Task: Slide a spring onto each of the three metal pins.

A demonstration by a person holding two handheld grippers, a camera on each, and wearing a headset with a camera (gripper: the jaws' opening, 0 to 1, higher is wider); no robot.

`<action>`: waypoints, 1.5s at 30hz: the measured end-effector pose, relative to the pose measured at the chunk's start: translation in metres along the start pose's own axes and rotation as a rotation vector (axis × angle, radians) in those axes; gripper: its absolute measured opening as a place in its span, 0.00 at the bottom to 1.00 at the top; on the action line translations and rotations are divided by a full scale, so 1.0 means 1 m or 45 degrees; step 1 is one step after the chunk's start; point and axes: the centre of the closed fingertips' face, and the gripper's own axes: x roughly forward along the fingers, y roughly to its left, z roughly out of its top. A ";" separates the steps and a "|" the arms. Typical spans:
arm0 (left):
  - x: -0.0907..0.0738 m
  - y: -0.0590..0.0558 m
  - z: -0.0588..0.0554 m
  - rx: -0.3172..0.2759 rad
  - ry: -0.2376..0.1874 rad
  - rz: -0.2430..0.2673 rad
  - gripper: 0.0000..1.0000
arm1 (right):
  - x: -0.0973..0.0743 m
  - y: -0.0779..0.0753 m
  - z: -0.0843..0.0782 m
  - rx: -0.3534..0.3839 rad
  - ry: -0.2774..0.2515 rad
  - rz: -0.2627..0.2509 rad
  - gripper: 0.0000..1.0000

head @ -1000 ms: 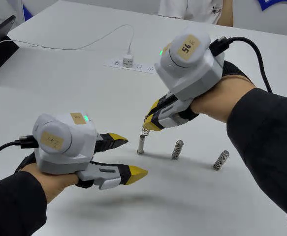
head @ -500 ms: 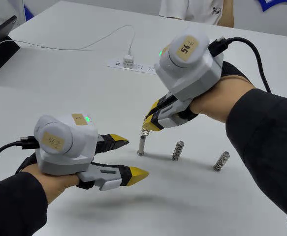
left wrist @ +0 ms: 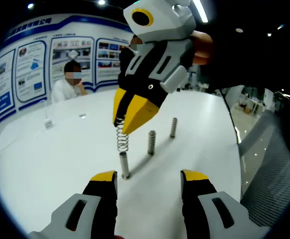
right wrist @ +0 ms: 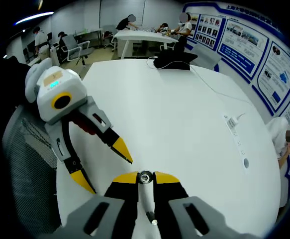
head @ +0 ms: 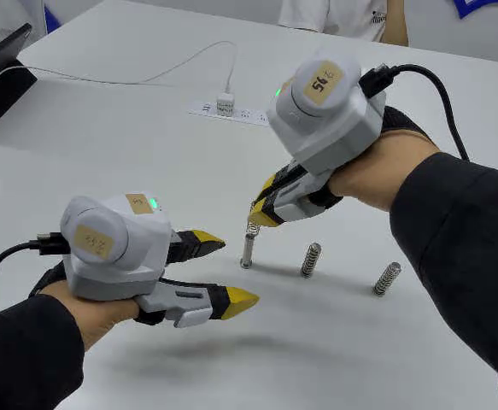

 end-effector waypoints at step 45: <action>0.000 0.000 -0.001 -0.009 0.004 0.004 0.52 | 0.010 -0.002 -0.008 0.021 0.021 0.025 0.12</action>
